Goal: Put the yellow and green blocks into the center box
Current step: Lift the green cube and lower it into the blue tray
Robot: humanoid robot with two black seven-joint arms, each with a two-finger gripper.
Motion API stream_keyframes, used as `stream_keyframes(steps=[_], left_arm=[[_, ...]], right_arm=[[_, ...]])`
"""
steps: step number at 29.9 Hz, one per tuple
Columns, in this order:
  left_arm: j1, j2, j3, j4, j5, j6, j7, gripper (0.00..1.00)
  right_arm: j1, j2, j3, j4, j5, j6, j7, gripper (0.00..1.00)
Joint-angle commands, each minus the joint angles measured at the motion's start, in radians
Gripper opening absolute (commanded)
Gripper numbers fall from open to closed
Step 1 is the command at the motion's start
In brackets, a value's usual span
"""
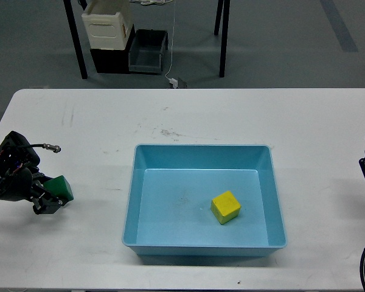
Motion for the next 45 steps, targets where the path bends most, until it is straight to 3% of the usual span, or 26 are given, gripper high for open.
stream_keyframes(steps=[1, 6, 15, 19, 24, 28, 35, 45], left_arm=[[0.000, -0.012, -0.008, 0.036, -0.010, 0.041, 0.000, 0.38], [-0.016, -0.014, 0.000, 0.063, -0.026, 0.126, 0.000, 0.31], [-0.181, 0.047, -0.011, 0.069, -0.217, 0.135, 0.000, 0.31], [-0.299, 0.069, -0.014, -0.063, -0.392, 0.129, 0.000, 0.31], [-0.338, 0.049, -0.013, -0.201, -0.428, 0.124, 0.000, 0.31], [-0.358, -0.061, -0.008, -0.253, -0.374, 0.103, 0.000, 0.31], [-0.428, -0.281, 0.049, -0.250, -0.184, -0.061, 0.000, 0.31], [-0.484, -0.470, 0.224, -0.157, -0.017, -0.086, 0.000, 0.32]], right_arm=[[0.000, 0.000, 0.000, 0.000, 0.000, 0.000, 0.000, 1.00], [0.000, 0.000, 0.000, 0.000, 0.000, -0.001, 0.000, 1.00], [-0.001, 0.000, 0.000, -0.007, 0.000, -0.002, 0.000, 1.00], [-0.001, 0.000, 0.000, -0.019, 0.000, -0.002, 0.001, 1.00], [-0.001, -0.003, 0.003, -0.020, 0.000, -0.002, 0.001, 1.00], [-0.001, -0.003, 0.005, -0.020, 0.000, 0.000, 0.000, 1.00], [-0.001, -0.003, 0.002, -0.022, 0.000, 0.002, 0.001, 1.00], [0.000, -0.003, 0.000, -0.031, 0.000, 0.002, 0.001, 1.00]])
